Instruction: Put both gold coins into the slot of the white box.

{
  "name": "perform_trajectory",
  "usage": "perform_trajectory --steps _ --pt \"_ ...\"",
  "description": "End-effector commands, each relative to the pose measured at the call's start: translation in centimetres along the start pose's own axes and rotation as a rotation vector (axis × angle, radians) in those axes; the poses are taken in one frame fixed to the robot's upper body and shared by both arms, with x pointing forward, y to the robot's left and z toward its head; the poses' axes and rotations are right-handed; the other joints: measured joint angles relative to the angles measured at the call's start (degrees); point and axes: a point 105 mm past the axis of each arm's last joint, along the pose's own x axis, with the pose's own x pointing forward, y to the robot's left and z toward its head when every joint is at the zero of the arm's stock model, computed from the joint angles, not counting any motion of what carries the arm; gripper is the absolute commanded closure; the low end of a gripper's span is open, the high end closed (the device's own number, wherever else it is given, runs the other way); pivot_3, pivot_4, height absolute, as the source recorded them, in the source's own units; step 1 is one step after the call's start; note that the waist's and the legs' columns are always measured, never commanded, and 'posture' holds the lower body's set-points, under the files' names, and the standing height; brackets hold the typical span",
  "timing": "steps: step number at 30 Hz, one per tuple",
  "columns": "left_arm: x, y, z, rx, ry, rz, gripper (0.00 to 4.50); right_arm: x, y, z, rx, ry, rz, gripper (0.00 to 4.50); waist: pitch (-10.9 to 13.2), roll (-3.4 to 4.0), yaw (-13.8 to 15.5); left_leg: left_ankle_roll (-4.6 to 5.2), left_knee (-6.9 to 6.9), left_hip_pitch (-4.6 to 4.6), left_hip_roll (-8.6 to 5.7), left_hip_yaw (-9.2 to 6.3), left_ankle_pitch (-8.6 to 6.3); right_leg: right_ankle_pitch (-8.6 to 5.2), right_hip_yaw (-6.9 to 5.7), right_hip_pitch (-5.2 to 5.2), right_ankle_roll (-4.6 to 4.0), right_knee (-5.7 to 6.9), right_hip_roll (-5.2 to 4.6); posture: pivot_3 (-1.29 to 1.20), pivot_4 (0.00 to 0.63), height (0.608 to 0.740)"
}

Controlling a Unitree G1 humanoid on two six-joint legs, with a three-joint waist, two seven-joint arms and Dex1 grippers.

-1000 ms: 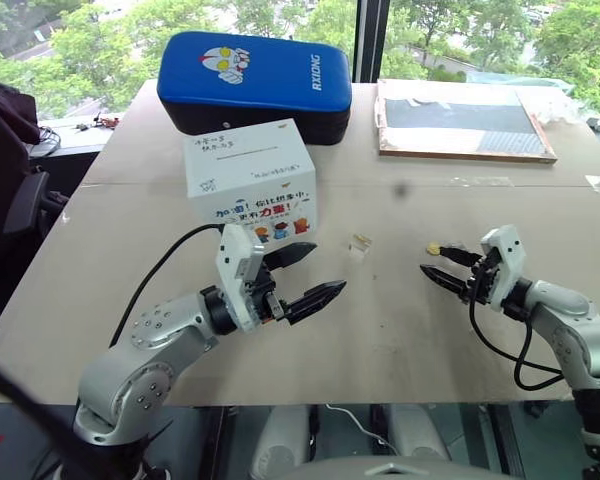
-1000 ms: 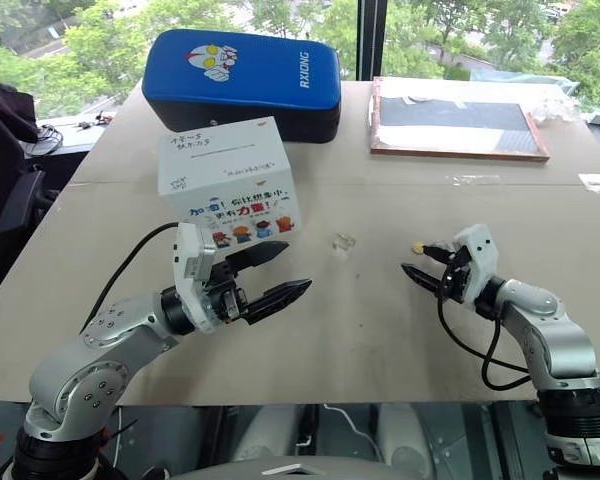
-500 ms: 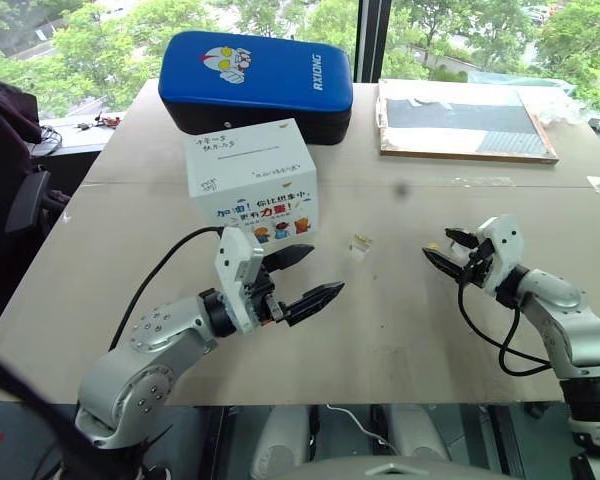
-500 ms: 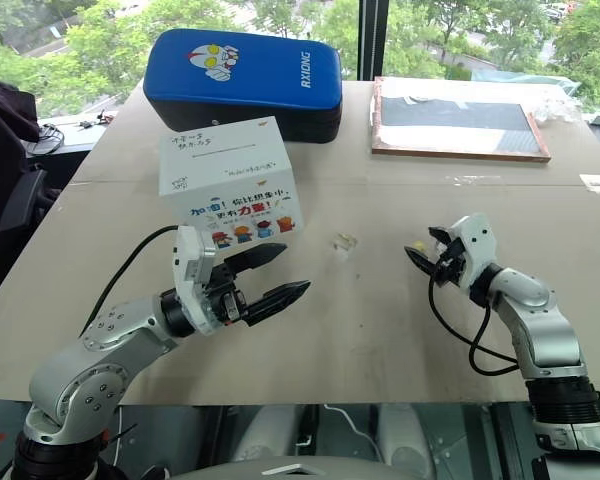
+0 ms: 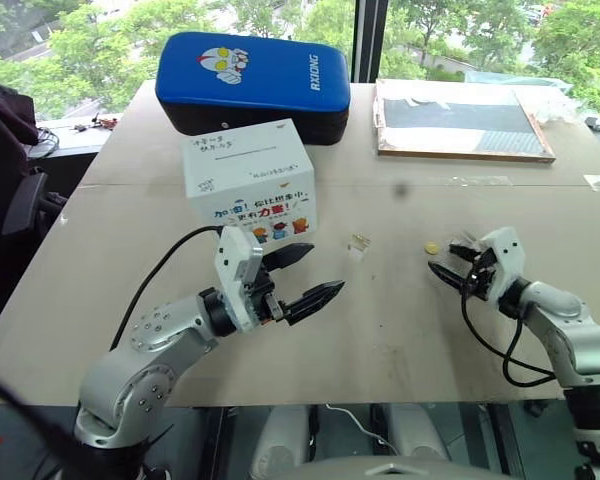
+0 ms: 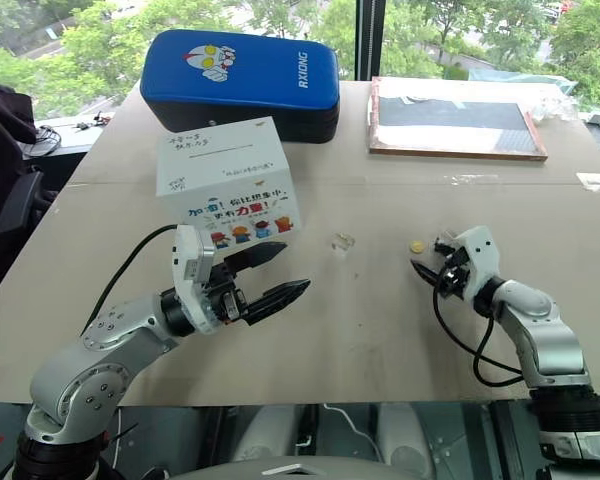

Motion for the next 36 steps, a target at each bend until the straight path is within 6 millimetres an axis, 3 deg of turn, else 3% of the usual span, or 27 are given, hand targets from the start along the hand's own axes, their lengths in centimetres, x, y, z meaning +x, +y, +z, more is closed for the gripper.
perform_trajectory --steps 1,9,16,19,25,36 --pt "-0.1 -0.1 0.7 0.040 -0.016 -0.008 0.00 0.9 0.2 0.8 -0.055 -0.029 0.013 1.12 0.0 0.00 0.0 0.00 0.00 -0.01 0.00 -0.01 0.00 0.00 0.00 0.00 0.01 0.00 0.00 0.00 0.150 0.740" --pt "-0.4 0.0 -0.1 0.150 0.101 -0.015 0.00 2.2 0.4 -0.3 -0.114 0.040 0.034 1.12 0.0 0.00 -0.3 0.00 -0.01 0.01 0.00 0.03 0.00 -0.02 -0.03 0.00 -0.03 -0.02 0.00 0.00 0.150 0.740" --pt "0.0 -0.5 -0.1 0.224 0.154 -0.060 0.00 2.0 1.2 -1.9 -0.026 0.118 0.073 1.12 0.0 -0.04 -0.7 0.00 0.00 0.01 0.01 -0.06 0.00 0.00 0.02 0.02 0.00 0.00 -0.03 0.00 0.150 0.740" --pt "0.4 -0.5 0.7 0.244 0.142 -0.075 0.00 1.7 1.3 -2.7 -0.015 0.165 0.083 1.96 0.0 -0.07 -0.7 0.00 0.00 0.01 0.01 -0.07 0.00 0.00 0.03 0.03 0.00 0.00 -0.03 0.00 0.150 0.740" --pt "0.4 -0.4 0.7 0.251 0.151 -0.087 0.00 1.3 1.3 -4.0 -0.023 0.243 0.084 4.44 -0.1 -0.23 -0.9 0.00 -0.03 0.02 0.01 -0.08 0.00 0.01 0.01 0.04 0.01 0.00 -0.05 0.00 0.150 0.740" --pt "0.5 -0.4 0.7 0.234 0.138 -0.086 0.00 1.6 0.9 -2.1 -0.069 0.142 0.046 4.44 -0.2 -0.30 -1.0 0.00 -0.03 0.02 0.01 -0.09 0.00 0.01 0.01 0.04 0.02 -0.01 -0.04 0.00 0.150 0.740"
